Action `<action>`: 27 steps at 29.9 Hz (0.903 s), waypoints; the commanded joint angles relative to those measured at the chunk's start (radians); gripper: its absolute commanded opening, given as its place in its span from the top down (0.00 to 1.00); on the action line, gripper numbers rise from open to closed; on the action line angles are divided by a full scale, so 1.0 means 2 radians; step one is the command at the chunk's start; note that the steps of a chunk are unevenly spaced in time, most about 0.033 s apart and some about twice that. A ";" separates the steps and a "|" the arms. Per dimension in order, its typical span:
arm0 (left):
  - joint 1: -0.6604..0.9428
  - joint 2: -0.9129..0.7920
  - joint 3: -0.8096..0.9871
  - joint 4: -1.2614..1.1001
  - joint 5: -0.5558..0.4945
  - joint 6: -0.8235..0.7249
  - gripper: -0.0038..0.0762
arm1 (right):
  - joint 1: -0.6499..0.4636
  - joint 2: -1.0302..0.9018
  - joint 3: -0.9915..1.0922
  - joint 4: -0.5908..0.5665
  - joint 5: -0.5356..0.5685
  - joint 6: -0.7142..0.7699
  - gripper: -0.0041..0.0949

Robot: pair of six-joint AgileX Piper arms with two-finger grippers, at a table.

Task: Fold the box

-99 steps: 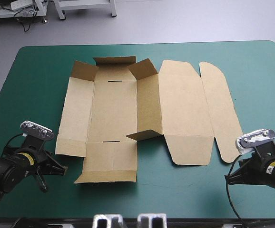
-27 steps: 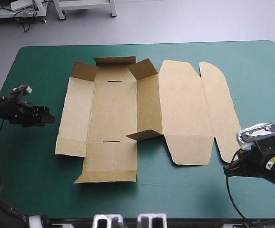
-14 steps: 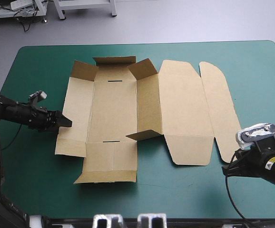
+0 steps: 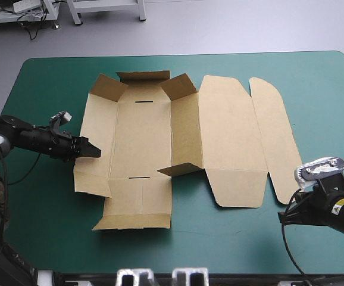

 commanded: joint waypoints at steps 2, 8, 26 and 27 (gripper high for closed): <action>-0.015 -0.019 -0.009 -0.040 0.010 0.001 0.74 | -0.001 0.002 -0.010 0.003 -0.017 -0.001 0.98; -0.046 -0.019 -0.009 -0.035 -0.027 0.012 0.96 | -0.001 0.002 -0.010 0.004 -0.016 -0.002 0.98; -0.097 -0.020 -0.189 -0.049 0.050 0.118 0.96 | -0.001 0.002 -0.010 0.006 -0.024 -0.003 0.98; -0.104 -0.020 -0.217 -0.037 0.050 0.104 0.96 | -0.001 0.002 -0.010 0.006 -0.027 -0.002 0.98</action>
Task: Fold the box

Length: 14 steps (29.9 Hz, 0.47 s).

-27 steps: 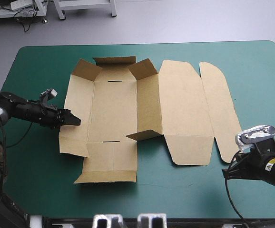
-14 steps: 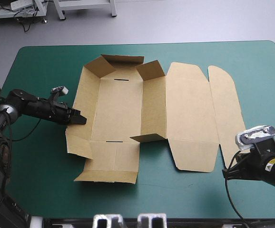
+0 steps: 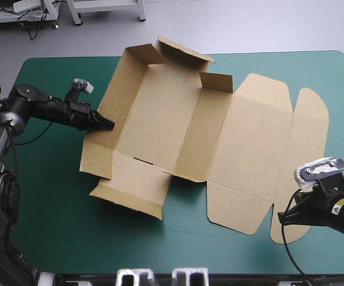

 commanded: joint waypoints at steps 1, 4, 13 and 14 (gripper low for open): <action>-0.024 -0.025 -0.100 -0.005 0.043 -0.028 0.96 | -0.001 0.002 -0.010 0.006 -0.031 0.000 0.98; -0.055 -0.025 -0.173 0.071 0.040 -0.054 0.96 | -0.001 0.002 -0.010 0.010 -0.035 0.000 0.98; -0.184 -0.025 -0.274 0.286 0.005 -0.055 0.96 | -0.001 0.002 -0.010 0.025 -0.078 0.013 0.98; -0.199 -0.025 -0.274 0.303 -0.006 -0.045 0.96 | -0.001 0.002 -0.010 0.025 -0.081 0.013 0.98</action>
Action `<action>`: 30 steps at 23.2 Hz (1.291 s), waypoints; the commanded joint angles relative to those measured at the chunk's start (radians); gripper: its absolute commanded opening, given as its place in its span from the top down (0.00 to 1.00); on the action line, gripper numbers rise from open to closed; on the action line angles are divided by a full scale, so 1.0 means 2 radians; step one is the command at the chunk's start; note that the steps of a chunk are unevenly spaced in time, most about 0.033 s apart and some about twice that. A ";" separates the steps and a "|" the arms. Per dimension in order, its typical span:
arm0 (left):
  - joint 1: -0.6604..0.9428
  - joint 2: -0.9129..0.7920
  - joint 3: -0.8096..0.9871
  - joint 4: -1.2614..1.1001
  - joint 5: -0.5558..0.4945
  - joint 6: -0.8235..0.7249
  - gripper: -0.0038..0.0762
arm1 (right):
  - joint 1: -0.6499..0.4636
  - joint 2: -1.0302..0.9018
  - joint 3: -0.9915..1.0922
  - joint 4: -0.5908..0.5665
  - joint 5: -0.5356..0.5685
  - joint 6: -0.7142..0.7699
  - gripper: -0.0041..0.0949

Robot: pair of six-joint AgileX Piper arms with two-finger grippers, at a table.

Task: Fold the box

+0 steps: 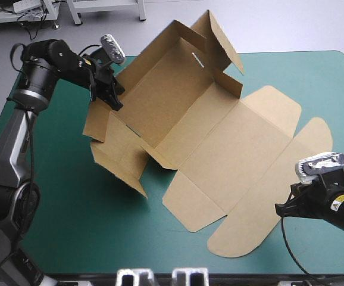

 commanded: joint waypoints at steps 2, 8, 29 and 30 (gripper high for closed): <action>-0.061 -0.025 -0.019 0.070 -0.044 0.042 0.96 | -0.001 0.002 -0.012 0.007 -0.042 0.003 0.98; -0.118 -0.025 -0.019 0.095 -0.116 0.136 0.96 | -0.001 0.002 -0.020 0.007 -0.092 0.034 0.98; -0.140 -0.050 0.072 0.211 -0.275 -0.114 0.96 | -0.003 0.243 -0.273 -0.001 -0.093 0.023 0.98; -0.143 -0.050 0.071 0.216 -0.262 -0.106 0.96 | -0.003 0.251 -0.281 0.004 -0.093 0.020 0.98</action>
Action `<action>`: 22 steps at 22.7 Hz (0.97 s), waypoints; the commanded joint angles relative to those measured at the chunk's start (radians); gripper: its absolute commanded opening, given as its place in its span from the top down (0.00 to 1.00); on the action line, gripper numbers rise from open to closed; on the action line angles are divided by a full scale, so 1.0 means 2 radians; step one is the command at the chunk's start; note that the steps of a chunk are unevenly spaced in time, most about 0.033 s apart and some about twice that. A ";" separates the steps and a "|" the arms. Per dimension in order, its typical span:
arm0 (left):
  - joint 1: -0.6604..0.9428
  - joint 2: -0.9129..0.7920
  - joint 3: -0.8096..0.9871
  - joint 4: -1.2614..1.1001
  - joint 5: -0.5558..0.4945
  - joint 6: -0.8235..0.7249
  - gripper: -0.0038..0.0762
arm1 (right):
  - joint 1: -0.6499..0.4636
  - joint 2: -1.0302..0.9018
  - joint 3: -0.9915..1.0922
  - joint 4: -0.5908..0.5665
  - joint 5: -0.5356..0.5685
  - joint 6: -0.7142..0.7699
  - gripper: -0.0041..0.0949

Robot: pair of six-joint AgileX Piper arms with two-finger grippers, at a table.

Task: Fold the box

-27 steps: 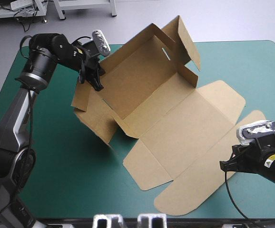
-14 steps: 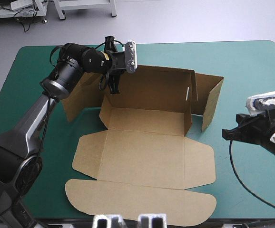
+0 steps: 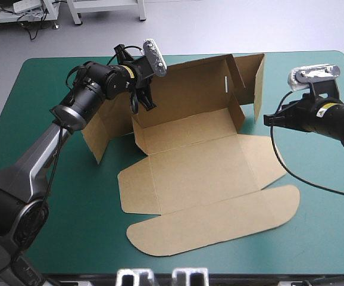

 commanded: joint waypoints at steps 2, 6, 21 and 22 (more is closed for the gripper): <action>-0.011 -0.032 -0.018 0.036 0.012 0.000 0.96 | -0.003 0.027 -0.046 0.024 -0.028 -0.022 0.98; -0.015 -0.032 -0.018 0.027 0.004 0.034 0.96 | -0.003 0.053 -0.073 0.037 -0.024 -0.039 0.98; -0.015 -0.066 0.057 -0.046 -0.010 0.177 0.96 | -0.003 0.128 -0.214 0.081 0.032 -0.061 0.98; -0.015 -0.066 0.068 -0.047 -0.020 0.192 0.96 | -0.003 0.137 -0.226 0.081 0.040 -0.061 0.98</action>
